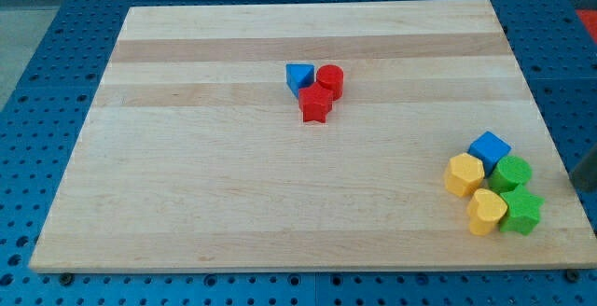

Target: Move your arm closer to the green star

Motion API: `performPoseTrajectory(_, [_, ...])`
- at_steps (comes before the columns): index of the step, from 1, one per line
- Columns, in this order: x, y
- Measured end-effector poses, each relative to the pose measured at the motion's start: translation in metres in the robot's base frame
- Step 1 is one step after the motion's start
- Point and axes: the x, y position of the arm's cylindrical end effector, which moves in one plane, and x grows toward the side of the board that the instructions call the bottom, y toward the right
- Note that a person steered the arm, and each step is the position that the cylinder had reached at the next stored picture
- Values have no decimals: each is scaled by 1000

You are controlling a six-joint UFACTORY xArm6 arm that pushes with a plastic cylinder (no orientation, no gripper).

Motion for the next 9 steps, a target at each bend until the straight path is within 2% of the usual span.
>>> performPoseTrajectory(2, [60,0])
performPoseTrajectory(3, [66,0])
performPoseTrajectory(9, [51,-56])
